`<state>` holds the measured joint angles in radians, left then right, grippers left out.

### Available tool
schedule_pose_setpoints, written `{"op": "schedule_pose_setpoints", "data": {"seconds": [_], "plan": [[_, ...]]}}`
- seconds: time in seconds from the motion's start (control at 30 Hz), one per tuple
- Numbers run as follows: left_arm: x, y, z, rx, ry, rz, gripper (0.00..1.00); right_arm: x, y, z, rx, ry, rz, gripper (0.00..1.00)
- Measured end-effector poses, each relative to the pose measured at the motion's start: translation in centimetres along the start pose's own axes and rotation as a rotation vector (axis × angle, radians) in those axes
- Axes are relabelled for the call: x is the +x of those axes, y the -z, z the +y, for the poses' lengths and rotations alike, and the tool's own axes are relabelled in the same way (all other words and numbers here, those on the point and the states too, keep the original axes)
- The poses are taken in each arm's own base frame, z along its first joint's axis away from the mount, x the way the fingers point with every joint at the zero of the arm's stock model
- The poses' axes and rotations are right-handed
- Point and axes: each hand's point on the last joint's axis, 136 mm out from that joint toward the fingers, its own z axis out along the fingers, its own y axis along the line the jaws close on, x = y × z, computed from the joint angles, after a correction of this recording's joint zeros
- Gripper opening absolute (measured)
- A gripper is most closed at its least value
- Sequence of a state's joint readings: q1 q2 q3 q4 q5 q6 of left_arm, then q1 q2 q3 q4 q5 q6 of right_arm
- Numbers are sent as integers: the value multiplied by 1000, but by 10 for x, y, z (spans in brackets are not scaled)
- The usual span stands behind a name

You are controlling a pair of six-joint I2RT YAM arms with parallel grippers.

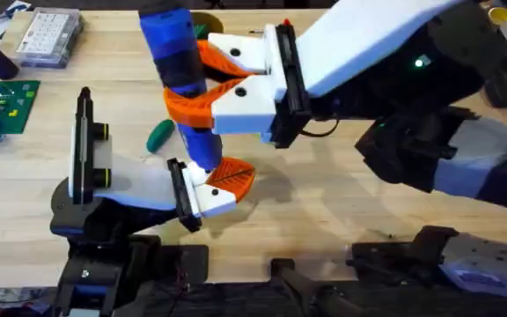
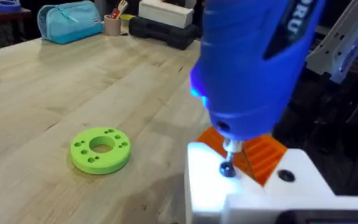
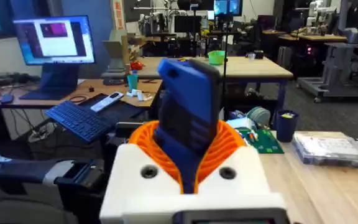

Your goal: Pick up the gripper from the table and insert it into the empty holder that is missing its gripper. Then pick up a screw, insert it into the mounting hole, and use the screwdriver to tighten it. Finally, clean up the table by picking up the vegetable and placing it into the bucket.

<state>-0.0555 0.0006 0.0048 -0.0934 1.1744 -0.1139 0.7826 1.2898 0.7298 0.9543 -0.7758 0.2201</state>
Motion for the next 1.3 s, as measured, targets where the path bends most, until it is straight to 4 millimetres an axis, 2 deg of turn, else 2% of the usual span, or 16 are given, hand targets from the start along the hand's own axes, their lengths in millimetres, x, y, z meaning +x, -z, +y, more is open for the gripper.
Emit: {"op": "schedule_pose_setpoints", "data": {"seconds": [0.27,0.53,0.73,1.3], "plan": [[0,0,0,0,1,0,16,-28,2,8,-24,93,-104,69],[0,0,0,0,1,0,16,-26,2,7,-23,43,-96,69],[0,0,0,0,1,0,16,-17,1,4,-14,-1,-62,69],[0,0,0,0,1,0,16,-15,1,4,-12,12,-56,69]]}}
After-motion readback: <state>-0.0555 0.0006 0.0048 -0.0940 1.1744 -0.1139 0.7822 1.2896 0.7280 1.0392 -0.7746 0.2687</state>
